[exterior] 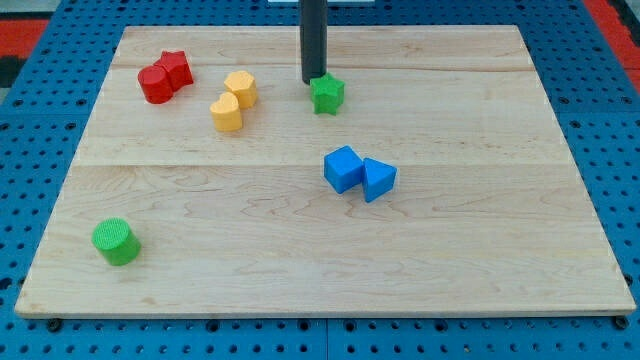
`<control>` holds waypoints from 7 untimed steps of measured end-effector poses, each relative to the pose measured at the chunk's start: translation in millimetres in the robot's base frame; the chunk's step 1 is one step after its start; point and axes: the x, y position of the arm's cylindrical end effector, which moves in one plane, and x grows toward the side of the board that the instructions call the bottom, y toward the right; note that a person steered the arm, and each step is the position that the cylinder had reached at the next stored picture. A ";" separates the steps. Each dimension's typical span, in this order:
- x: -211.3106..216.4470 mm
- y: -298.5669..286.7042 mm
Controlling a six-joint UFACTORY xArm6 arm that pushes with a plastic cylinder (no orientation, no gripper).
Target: Place the green star at bottom right to yellow heart
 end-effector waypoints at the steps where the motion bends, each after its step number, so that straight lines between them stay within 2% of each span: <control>1: 24.0 -9.2; 2: 0.6 1.4; 3: -34.2 47.2; 4: -19.4 67.6; 6: 38.6 7.6; 7: 46.1 -39.0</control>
